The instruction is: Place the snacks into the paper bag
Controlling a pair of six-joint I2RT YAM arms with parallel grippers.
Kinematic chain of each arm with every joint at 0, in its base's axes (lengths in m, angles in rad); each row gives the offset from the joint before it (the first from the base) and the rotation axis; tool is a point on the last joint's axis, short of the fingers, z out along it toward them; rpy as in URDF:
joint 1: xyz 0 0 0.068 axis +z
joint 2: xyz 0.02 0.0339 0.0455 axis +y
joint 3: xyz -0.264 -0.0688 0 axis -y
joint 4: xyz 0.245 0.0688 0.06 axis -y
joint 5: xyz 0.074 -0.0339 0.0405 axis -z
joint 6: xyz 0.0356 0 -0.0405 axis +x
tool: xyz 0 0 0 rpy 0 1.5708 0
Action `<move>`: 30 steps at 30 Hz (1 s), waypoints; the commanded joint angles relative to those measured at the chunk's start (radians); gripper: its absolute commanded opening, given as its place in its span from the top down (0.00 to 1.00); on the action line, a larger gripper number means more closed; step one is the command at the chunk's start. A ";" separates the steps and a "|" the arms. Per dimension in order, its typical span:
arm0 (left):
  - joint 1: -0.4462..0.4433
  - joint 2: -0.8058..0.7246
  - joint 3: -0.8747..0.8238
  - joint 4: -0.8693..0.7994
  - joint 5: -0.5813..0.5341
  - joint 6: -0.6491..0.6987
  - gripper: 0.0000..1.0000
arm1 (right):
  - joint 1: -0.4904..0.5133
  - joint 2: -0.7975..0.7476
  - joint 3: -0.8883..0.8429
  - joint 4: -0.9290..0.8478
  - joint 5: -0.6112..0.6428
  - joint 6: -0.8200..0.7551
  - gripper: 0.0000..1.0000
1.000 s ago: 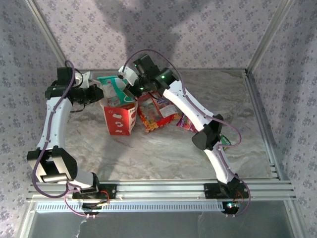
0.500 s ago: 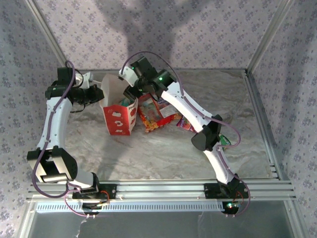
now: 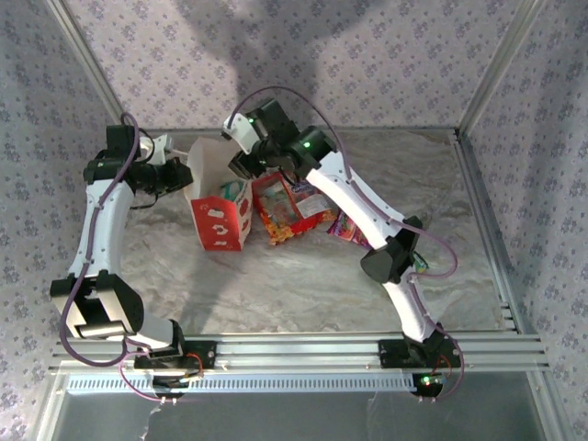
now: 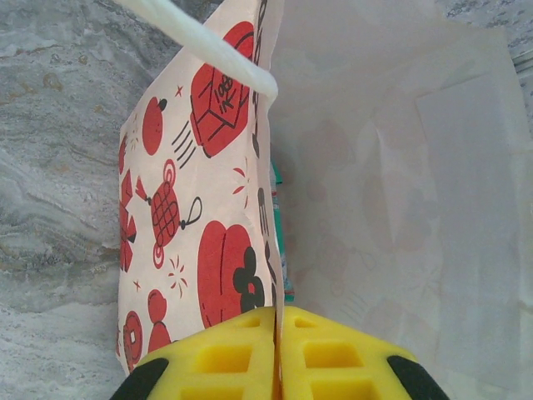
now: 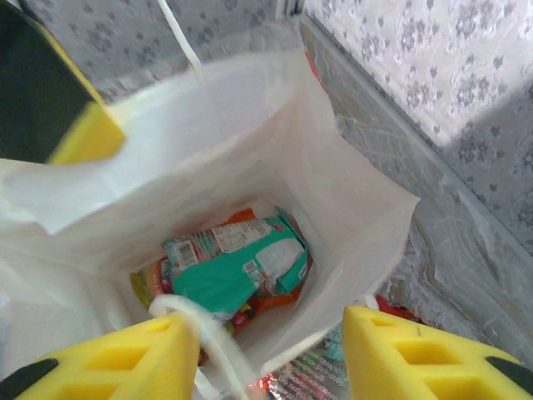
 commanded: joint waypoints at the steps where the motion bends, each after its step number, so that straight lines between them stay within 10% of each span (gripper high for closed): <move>1: 0.004 -0.026 0.006 -0.026 0.013 0.005 0.91 | 0.002 -0.087 0.001 0.017 -0.084 0.046 0.48; 12: 0.004 -0.032 0.000 -0.023 0.012 -0.002 0.91 | -0.006 -0.230 -0.122 0.031 -0.101 0.110 0.36; 30: 0.004 -0.024 0.021 -0.061 -0.009 0.014 0.90 | -0.188 -0.632 -0.824 0.225 -0.114 0.179 0.25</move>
